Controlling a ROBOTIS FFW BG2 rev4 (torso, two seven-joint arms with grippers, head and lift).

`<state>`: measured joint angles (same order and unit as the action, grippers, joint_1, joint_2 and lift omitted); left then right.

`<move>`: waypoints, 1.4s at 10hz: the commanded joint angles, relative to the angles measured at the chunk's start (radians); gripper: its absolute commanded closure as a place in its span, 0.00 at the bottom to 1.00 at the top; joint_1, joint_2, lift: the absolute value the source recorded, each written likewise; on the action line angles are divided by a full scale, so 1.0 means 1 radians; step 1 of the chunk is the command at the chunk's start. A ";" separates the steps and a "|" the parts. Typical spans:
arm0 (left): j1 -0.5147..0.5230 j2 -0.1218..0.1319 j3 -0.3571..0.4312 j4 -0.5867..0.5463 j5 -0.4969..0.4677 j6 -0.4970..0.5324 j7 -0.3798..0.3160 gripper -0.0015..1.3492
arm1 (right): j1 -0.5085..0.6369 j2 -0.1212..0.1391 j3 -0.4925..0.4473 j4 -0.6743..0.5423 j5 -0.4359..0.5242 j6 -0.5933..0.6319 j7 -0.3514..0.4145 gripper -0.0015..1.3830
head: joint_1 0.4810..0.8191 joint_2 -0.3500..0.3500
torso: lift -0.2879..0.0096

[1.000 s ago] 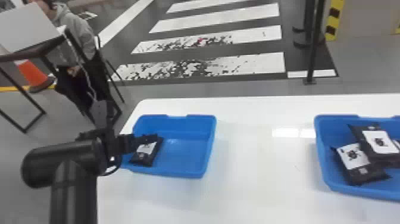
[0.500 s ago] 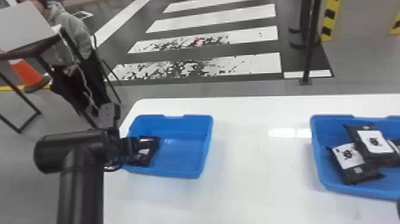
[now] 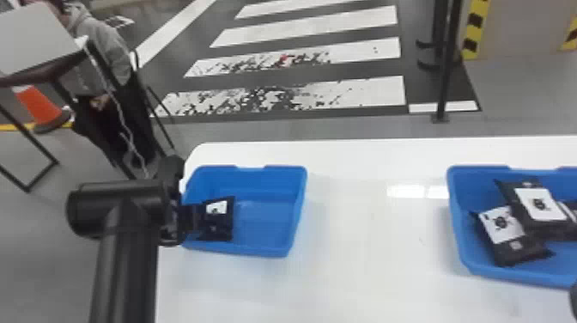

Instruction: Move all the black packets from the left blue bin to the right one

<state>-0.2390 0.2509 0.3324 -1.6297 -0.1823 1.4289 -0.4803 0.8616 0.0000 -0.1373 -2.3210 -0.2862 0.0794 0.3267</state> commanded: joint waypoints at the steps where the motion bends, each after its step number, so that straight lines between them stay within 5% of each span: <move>1: -0.002 0.007 -0.013 0.018 0.001 0.012 -0.001 0.66 | 0.000 0.001 0.000 0.003 -0.011 0.004 0.000 0.09 | 0.63 0.94 | 0.45; 3: 0.011 0.011 -0.025 0.016 0.005 -0.067 -0.029 0.88 | 0.000 0.001 0.000 0.003 -0.011 0.004 0.000 0.09 | 0.63 0.93 | 0.45; 8: 0.195 -0.010 -0.015 -0.323 0.260 -0.170 -0.069 0.90 | -0.020 0.001 0.004 -0.002 -0.015 0.006 0.009 0.09 | 0.63 0.83 | 0.45; 10: 0.256 -0.018 -0.079 -0.463 0.370 -0.207 -0.083 0.90 | -0.057 0.001 0.022 -0.002 -0.023 0.016 0.029 0.10 | 0.63 0.75 | 0.45; 14: 0.308 -0.035 -0.277 -0.617 0.527 -0.273 -0.100 0.90 | -0.187 -0.048 0.111 0.032 -0.117 0.129 0.094 0.10 | 0.63 0.53 | 0.45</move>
<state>0.0664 0.2185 0.0842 -2.2360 0.3292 1.1638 -0.5806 0.6991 -0.0429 -0.0346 -2.2998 -0.3980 0.1899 0.4199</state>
